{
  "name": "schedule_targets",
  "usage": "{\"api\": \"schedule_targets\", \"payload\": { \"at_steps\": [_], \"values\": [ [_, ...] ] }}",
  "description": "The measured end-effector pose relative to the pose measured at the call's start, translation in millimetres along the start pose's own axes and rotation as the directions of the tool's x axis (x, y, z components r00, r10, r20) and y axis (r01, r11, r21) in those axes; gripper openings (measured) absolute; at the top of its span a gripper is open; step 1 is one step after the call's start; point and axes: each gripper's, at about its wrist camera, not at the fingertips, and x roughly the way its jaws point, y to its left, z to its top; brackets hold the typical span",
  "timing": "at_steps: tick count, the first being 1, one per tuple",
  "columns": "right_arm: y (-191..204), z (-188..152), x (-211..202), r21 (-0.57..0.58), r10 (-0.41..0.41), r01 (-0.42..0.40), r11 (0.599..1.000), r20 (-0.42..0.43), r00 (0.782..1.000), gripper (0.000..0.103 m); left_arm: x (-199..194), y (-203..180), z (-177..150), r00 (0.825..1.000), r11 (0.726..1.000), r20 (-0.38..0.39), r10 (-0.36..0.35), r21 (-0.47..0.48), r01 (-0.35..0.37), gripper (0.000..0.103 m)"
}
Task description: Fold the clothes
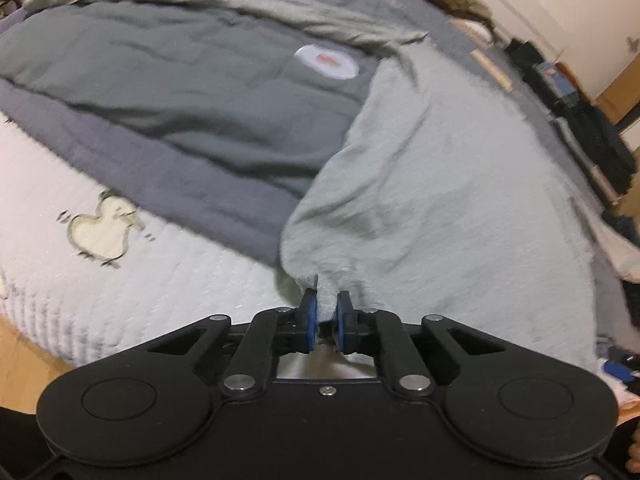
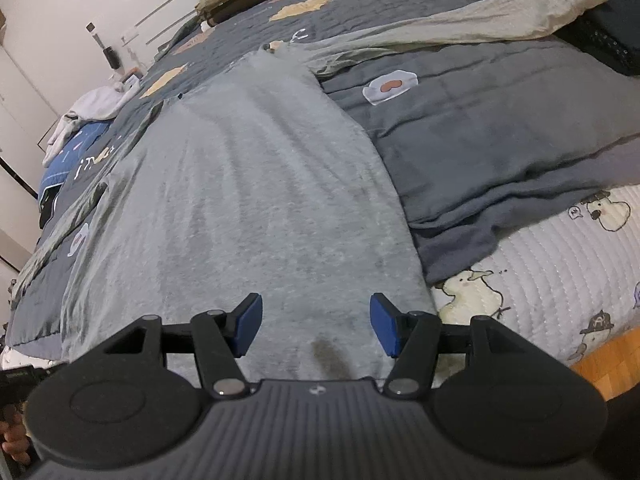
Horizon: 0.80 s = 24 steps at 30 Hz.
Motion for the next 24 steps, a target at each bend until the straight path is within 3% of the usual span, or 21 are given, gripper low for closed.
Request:
{"api": "schedule_targets", "payload": {
  "at_steps": [4,10,18,24],
  "values": [
    [-12.8,0.8,-2.7,0.036,-0.03,0.03,0.999,0.007,1.0,0.059,4.1,-7.5,1.2,1.0,1.0,0.003,0.012,0.004,-0.012,0.01],
    [-48.6,0.3,-4.0,0.215,-0.004,0.005,0.977,-0.006,1.0,0.059,11.6,-11.6,4.2,1.0,1.0,-0.015,0.028,-0.011,-0.028,0.01],
    [-54.4,-3.6,3.4,0.175,-0.078,0.084,0.981,-0.041,0.996,0.059,21.5,-17.2,5.7,0.998,0.998,-0.033,0.061,-0.02,-0.062,0.01],
    [-59.5,-5.4,14.6,0.187,-0.053,0.069,0.98,-0.09,0.995,0.059,22.8,-19.6,5.3,0.997,0.997,-0.032,0.066,-0.028,-0.067,0.01]
  ]
}}
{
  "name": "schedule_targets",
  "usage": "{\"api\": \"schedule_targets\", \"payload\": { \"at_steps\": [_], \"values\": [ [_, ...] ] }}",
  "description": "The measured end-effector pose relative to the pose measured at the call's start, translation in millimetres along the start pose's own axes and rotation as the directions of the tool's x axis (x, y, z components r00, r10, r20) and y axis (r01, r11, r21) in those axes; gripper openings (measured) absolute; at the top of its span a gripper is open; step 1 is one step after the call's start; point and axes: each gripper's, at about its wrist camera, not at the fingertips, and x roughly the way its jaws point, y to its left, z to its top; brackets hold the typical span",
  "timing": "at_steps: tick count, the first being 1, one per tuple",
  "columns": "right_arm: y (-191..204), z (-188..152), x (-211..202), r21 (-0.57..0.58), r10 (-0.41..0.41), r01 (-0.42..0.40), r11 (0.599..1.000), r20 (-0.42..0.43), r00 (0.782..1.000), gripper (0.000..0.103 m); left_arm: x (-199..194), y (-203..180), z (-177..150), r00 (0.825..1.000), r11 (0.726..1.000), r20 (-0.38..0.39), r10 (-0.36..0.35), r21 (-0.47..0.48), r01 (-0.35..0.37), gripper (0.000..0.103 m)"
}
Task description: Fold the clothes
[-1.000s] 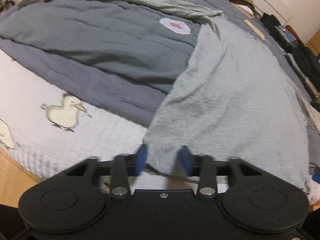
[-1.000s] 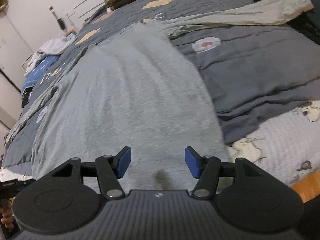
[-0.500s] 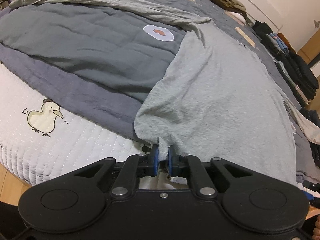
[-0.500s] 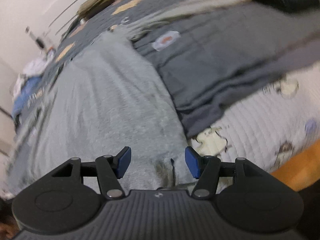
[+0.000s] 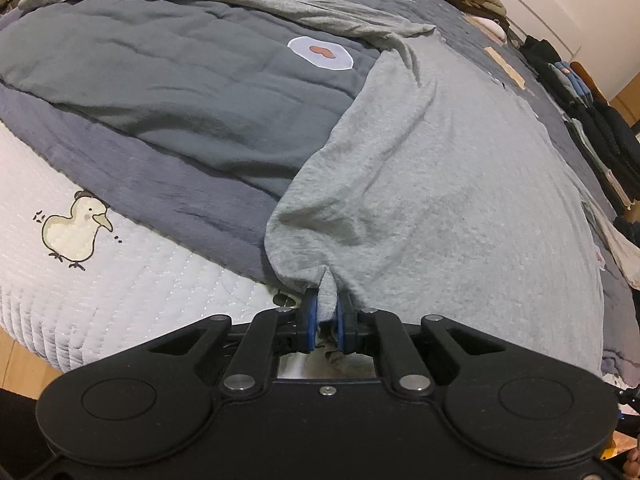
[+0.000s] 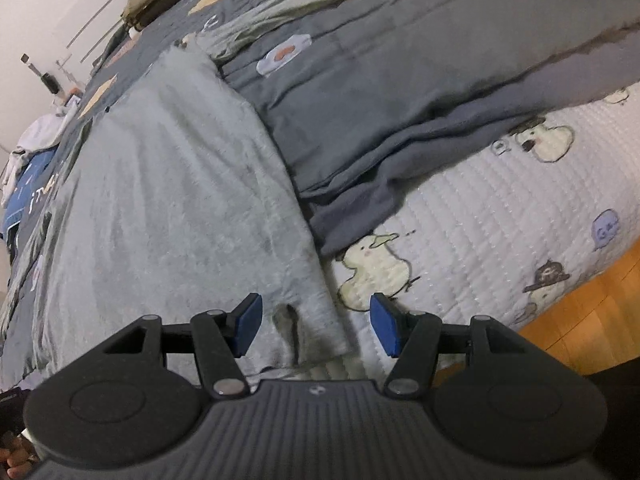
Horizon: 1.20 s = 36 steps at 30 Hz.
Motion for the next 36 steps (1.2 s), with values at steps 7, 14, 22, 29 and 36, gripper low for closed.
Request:
{"api": "schedule_targets", "payload": {
  "at_steps": [7,14,22,29,36],
  "values": [
    [8.7,-7.7,-3.5,-0.033,0.084,-0.085,0.996,-0.003,0.996,0.053,-1.1,-0.7,-0.3,1.0,1.0,0.003,0.002,-0.005,-0.002,0.01],
    [12.0,-10.1,-5.5,-0.004,0.151,-0.151,0.989,0.016,0.988,0.007,-1.8,-0.7,-0.1,1.0,1.0,0.013,-0.001,-0.014,0.001,0.01],
    [-11.4,0.8,-28.3,0.182,0.294,-0.322,0.929,0.164,0.942,0.006,-24.6,0.9,4.7,0.991,0.998,0.123,-0.053,-0.037,0.058,0.008],
    [-5.5,28.4,-28.1,0.206,0.345,-0.391,0.897,0.226,0.911,0.006,-39.7,-6.8,24.3,0.976,0.996,0.202,-0.084,-0.015,0.089,0.008],
    [11.4,78.8,-26.2,0.19,0.357,-0.416,0.89,0.279,0.891,0.006,-36.4,-18.8,67.5,0.962,0.995,0.254,-0.099,0.014,0.099,0.008]
  ]
}}
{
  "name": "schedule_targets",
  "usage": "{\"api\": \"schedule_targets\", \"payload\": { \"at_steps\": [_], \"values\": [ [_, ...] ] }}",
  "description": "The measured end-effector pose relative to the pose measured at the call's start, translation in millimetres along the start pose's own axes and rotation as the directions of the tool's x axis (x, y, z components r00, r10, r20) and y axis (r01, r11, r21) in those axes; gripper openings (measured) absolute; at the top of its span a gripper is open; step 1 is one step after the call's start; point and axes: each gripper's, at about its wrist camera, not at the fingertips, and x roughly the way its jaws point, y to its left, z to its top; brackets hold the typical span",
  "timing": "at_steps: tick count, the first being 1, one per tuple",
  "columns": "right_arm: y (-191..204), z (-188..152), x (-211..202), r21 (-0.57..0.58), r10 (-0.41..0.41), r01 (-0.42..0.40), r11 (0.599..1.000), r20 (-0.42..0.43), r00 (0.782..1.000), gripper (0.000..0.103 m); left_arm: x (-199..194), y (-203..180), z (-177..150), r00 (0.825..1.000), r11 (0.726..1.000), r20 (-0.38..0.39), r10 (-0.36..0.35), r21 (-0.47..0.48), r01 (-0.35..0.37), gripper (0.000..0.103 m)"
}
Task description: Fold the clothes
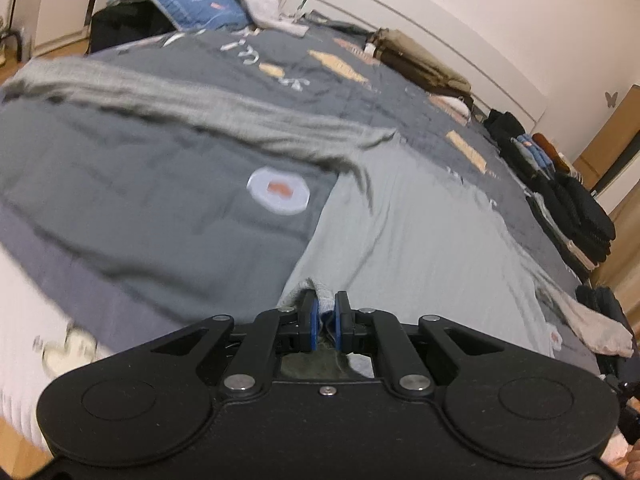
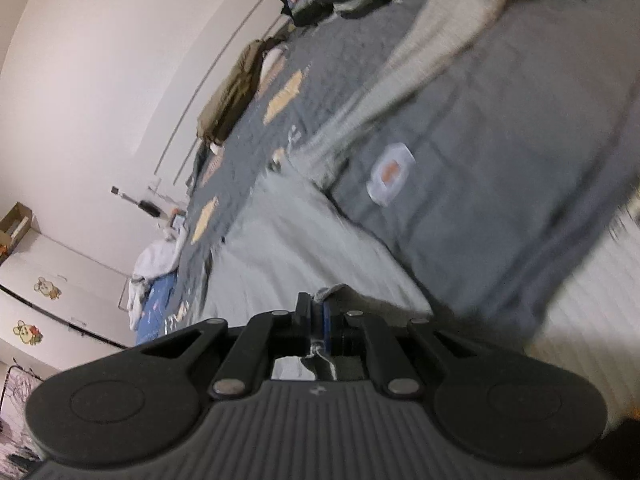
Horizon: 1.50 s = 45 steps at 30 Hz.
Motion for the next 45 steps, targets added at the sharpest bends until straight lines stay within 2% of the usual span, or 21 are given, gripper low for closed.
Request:
{"api": "schedule_targets", "payload": {
  "at_steps": [8,14,24,32,33,35,36,37,40,45],
  "values": [
    [24.1,44.5,54.9,-0.055,-0.026,0.027,0.998,0.012,1.0,0.005,39.3,-19.9,50.5,0.999,0.999,0.045,-0.002,0.043,0.0,0.008],
    [24.3,68.2,102.2,-0.077,-0.08,0.08,0.994,-0.006,0.997,0.005,77.5,-30.3,73.5,0.999,0.997,0.041,0.003,0.078,-0.006,0.008],
    [36.3,92.9,160.7,-0.143,-0.119,0.114,0.983,-0.026,0.993,0.005,129.1,-26.4,92.4,1.0,0.995,0.022,0.02,0.094,-0.022,0.008],
    [35.5,93.5,186.9,-0.203,-0.16,0.15,0.968,-0.034,0.987,0.007,143.6,-24.9,98.7,0.999,0.995,0.047,0.028,0.094,-0.032,0.009],
    [34.5,93.5,188.0,-0.213,-0.167,0.157,0.964,-0.029,0.986,0.01,142.8,-24.3,99.1,0.998,0.995,0.051,0.034,0.094,-0.038,0.012],
    [34.8,95.6,183.3,-0.23,-0.188,0.183,0.956,0.0,0.982,0.012,141.3,-23.1,100.0,0.997,0.994,0.059,0.045,0.094,-0.05,0.025],
    [35.3,97.2,179.5,-0.227,-0.19,0.187,0.956,0.012,0.982,0.018,137.8,-22.3,100.8,0.996,0.994,0.071,0.051,0.096,-0.058,0.04],
    [35.9,98.1,174.9,-0.226,-0.179,0.18,0.957,0.024,0.984,0.021,133.1,-21.5,101.8,0.995,0.993,0.086,0.058,0.099,-0.066,0.051],
    [41.5,97.3,162.6,-0.248,-0.146,0.152,0.957,0.042,0.988,0.032,116.3,-21.0,102.8,0.99,0.992,0.128,0.051,0.108,-0.065,0.051],
    [51.6,77.3,152.7,-0.286,-0.124,0.112,0.952,-0.025,0.992,0.035,97.7,-25.3,85.5,0.994,0.993,0.107,0.016,0.112,-0.028,0.051]
  ]
}}
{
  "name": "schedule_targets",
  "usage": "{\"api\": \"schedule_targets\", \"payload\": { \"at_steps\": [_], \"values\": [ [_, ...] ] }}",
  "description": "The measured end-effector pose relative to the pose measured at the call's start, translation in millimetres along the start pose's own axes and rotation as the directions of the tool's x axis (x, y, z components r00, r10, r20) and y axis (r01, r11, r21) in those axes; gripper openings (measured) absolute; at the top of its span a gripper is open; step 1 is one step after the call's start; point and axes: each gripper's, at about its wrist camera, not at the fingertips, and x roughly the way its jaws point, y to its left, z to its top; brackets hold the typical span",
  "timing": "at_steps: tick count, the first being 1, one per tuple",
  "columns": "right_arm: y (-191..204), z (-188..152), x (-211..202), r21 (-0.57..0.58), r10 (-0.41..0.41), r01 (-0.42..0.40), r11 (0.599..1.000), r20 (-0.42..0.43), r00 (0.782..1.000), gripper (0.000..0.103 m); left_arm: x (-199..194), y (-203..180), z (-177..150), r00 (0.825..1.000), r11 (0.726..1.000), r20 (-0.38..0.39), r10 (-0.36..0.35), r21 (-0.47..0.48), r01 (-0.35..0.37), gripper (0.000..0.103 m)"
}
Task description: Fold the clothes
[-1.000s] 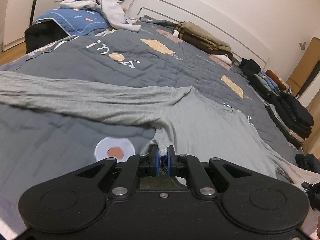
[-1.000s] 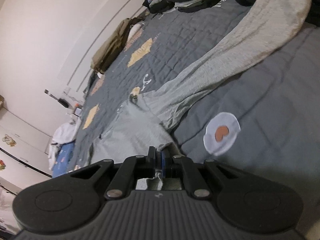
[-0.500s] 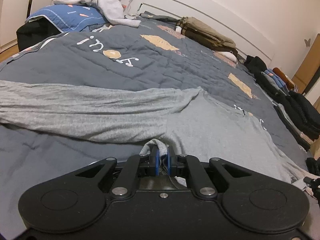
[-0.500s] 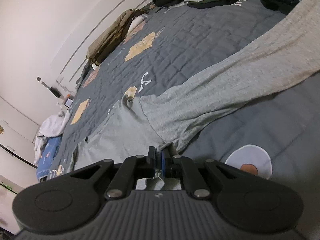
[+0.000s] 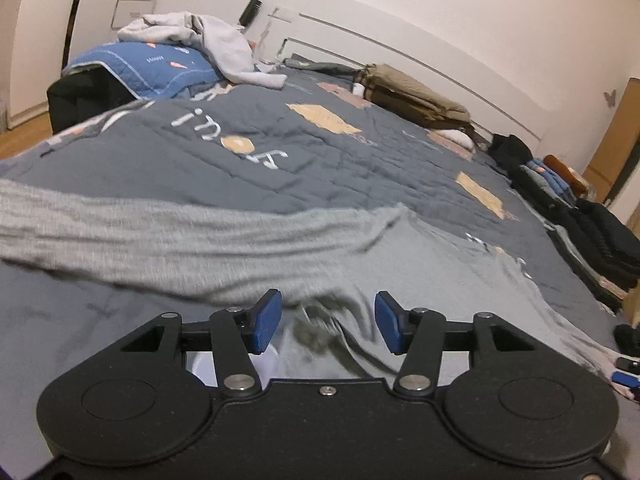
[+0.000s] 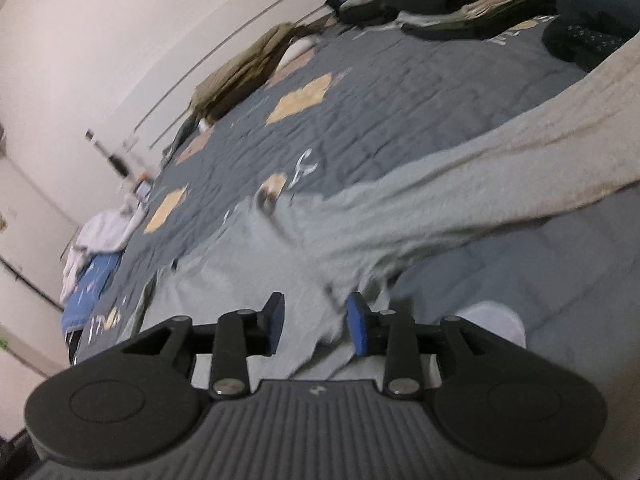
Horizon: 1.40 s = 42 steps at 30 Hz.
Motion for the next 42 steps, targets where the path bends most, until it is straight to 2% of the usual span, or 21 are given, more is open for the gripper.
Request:
{"api": "schedule_targets", "payload": {
  "at_steps": [8,11,14,18,21,23,29,33,38,41,42],
  "values": [
    [12.8,-39.1,-21.6,0.02,0.026,-0.024,1.0,-0.081,0.996,0.039,-20.3,-17.2,-35.0,0.999,0.999,-0.043,-0.031,0.025,0.032,0.054],
    [9.5,-54.8,-35.3,0.074,0.055,-0.049,0.996,-0.082,0.995,0.039,-28.1,-14.7,-48.0,0.998,0.999,-0.06,-0.037,-0.007,0.036,0.054],
    [7.0,-70.8,-44.5,0.107,0.072,-0.061,0.992,-0.101,0.992,0.039,-34.9,-6.7,-59.9,0.996,0.996,-0.077,-0.048,-0.081,0.041,0.054],
    [3.8,-86.1,-52.4,0.149,0.083,-0.066,0.987,-0.107,0.991,0.039,-40.4,9.2,-73.0,0.991,0.975,-0.102,-0.09,-0.213,0.067,0.054],
    [-1.3,-95.4,-56.0,0.184,0.078,-0.058,0.981,-0.103,0.992,0.039,-39.4,21.3,-80.7,0.982,0.944,-0.125,-0.138,-0.317,0.092,0.054],
    [-5.3,-98.1,-55.8,0.203,0.057,-0.035,0.978,-0.1,0.993,0.04,-36.0,26.5,-84.0,0.98,0.93,-0.138,-0.143,-0.358,0.085,0.052],
    [-20.7,-98.6,-58.2,0.251,0.018,0.0,0.968,-0.067,0.998,0.04,-31.3,35.0,-90.6,0.987,0.917,-0.128,-0.098,-0.396,0.039,0.052],
    [-32.2,-98.9,-54.6,0.307,0.012,0.007,0.952,-0.062,0.998,0.04,-23.7,44.0,-91.7,0.987,0.899,-0.147,-0.07,-0.439,-0.002,0.052],
    [-36.1,-99.7,-43.9,0.339,0.017,0.005,0.941,-0.062,0.998,0.04,-20.3,47.1,-92.3,0.988,0.886,-0.138,-0.076,-0.463,0.004,0.052],
    [-37.2,-99.8,-37.7,0.349,0.026,-0.004,0.937,-0.059,0.998,0.04,-17.1,46.7,-92.1,0.988,0.879,-0.131,-0.087,-0.477,0.014,0.049],
    [-37.7,-100.0,-35.7,0.353,0.029,-0.007,0.936,-0.057,0.998,0.04,-15.7,46.9,-92.2,0.987,0.875,-0.13,-0.093,-0.483,0.019,0.045]
  ]
}}
